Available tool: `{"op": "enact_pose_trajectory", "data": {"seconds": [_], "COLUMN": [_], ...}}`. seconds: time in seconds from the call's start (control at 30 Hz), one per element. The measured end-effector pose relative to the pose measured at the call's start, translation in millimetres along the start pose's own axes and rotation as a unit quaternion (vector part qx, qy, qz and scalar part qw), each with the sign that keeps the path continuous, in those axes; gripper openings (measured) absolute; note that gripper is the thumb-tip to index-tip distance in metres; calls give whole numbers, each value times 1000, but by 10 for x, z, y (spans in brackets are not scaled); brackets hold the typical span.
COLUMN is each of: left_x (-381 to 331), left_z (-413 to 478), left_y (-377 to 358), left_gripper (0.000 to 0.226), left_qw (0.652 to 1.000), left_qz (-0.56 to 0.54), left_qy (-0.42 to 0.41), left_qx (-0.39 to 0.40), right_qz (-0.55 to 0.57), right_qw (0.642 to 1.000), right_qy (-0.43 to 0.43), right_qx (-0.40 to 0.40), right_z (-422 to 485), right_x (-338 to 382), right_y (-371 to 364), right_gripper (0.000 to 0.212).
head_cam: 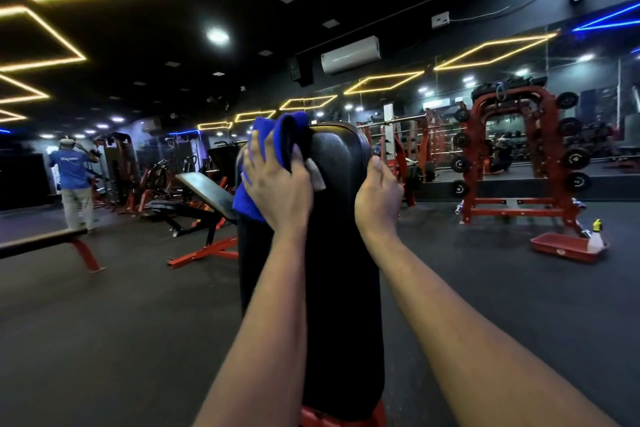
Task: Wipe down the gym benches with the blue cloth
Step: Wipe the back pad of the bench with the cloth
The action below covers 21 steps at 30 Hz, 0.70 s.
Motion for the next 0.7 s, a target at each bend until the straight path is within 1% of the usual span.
{"op": "enact_pose_trajectory", "data": {"seconds": [0.03,0.1,0.13,0.17,0.2,0.27,0.3,0.33,0.47,0.57,0.7], "left_x": [-83,-75,30,192,382,664,718,723,847,943,773], "left_z": [-77,-51,54,192,327,467,450,385,-180,-572,-186], "left_y": [-8,-8,-16,-3,19,47,57,75,199,236,136], "left_gripper": [55,55,55,55,53,49,48,50,63,65,55], "left_qw": [998,984,978,979,986,994,994,995,995,997,997], "left_qz": [-14,-41,-48,-53,-60,-87,-92,-89,-82,-44,-12], "left_qy": [-55,-163,-184,-169,-125,-16,17,33,57,50,50], "left_qx": [13,65,88,100,96,68,52,38,16,35,53], "right_qz": [-2,-1,-1,0,2,5,6,8,8,-11,-5], "right_qw": [1000,1000,1000,1000,1000,1000,1000,1000,1000,1000,1000], "right_qy": [1,0,4,7,11,17,17,16,10,10,4], "right_qx": [-1,4,5,8,10,11,10,10,10,19,18], "right_z": [-4,-16,-17,-22,-26,-31,-36,-37,-58,-41,-22], "right_x": [10,20,23,34,43,54,57,57,62,31,-26], "right_y": [4,2,13,19,23,28,21,19,28,12,-9], "right_gripper": [43,43,43,43,44,44,44,44,44,42,46]}}
Point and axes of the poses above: each hand's wrist, its own z-axis towards the middle knuckle, its own y-axis out of the back of the hand, x = y × z, the point moved 10 cm from there along z, towards the middle knuckle, and after that the axes turned 2 degrees about -z, right-handed, at the moved point
